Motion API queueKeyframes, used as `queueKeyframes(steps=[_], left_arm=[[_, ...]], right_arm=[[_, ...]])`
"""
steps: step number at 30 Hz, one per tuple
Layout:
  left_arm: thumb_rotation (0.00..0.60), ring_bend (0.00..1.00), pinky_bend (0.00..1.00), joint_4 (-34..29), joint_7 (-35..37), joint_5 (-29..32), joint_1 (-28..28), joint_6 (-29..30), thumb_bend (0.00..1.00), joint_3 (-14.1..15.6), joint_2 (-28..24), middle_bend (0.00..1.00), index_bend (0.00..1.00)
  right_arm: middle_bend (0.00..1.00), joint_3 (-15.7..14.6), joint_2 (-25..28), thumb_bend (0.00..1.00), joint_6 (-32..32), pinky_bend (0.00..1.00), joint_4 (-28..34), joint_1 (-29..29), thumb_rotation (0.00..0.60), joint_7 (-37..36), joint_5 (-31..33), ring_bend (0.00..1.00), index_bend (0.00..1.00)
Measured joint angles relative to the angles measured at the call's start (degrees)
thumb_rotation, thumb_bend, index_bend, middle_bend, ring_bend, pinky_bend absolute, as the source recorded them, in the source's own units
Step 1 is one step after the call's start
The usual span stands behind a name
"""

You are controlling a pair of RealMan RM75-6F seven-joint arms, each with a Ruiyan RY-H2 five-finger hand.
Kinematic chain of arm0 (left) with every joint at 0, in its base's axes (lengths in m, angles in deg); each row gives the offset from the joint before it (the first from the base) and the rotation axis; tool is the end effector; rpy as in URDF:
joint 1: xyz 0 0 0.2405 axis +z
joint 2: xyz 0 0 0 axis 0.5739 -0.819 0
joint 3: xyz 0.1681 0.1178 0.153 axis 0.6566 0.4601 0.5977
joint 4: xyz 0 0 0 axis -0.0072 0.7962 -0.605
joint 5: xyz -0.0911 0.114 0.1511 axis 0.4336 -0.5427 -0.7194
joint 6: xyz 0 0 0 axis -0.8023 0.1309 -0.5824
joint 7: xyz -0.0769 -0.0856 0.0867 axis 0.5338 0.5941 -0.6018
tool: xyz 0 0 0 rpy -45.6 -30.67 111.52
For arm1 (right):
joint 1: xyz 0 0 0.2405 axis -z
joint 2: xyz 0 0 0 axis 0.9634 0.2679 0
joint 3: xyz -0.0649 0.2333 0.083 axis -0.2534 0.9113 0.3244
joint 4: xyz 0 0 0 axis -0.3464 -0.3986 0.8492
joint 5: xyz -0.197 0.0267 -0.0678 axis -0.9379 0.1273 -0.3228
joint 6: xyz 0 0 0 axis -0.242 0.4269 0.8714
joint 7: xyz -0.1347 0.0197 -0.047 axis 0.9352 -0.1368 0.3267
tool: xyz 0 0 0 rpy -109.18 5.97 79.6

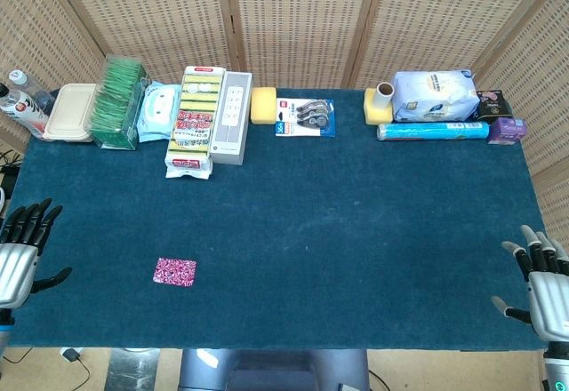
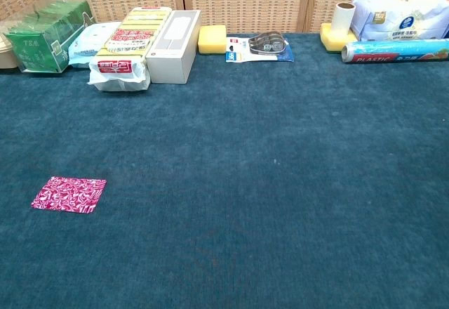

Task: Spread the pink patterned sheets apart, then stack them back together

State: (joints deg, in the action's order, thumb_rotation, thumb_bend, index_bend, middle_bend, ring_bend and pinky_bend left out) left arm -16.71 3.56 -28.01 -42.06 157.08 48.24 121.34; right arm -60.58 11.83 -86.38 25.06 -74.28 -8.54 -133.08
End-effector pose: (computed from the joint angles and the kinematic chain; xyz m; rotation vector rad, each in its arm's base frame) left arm -0.3189 0.1872 0.1464 -1.4939 -0.7811 -0.9073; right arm -0.3053 -0.1543 0.1796 1.3195 -0.8839 0.7870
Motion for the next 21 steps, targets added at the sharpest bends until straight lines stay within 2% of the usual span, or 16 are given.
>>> queueKeyframes(steps=[11, 15, 21], left_arm=[[0.6, 0.0, 0.02, -1.42, -0.09, -1.97, -0.98, -3.67, 0.06, 2.33, -0.46, 0.0, 0.0], [0.6, 0.0, 0.02, -3.13, 1.81, -5.26, -2.48, -7.11, 0.06, 4.93, -1.49, 0.0, 0.0], [0.6, 0.0, 0.02, -7.33, 3.98, -9.68, -6.51, -15.43, 0.06, 8.81, -3.62, 0.0, 0.0]], right_arm=[[0.03, 0.26, 1.17, 0.0, -0.16, 0.0, 0.26, 0.24, 0.6, -2.56, 0.4, 0.0, 0.19], [0.03, 0.44, 1.65, 0.0, -0.4, 0.0, 0.32, 0.43, 0.6, -3.66, 0.7, 0.0, 0.19], [0.03, 0.75, 2.32, 0.0, -0.38, 0.0, 0.41, 0.5, 0.6, -4.92, 1.23, 0.0, 0.19]])
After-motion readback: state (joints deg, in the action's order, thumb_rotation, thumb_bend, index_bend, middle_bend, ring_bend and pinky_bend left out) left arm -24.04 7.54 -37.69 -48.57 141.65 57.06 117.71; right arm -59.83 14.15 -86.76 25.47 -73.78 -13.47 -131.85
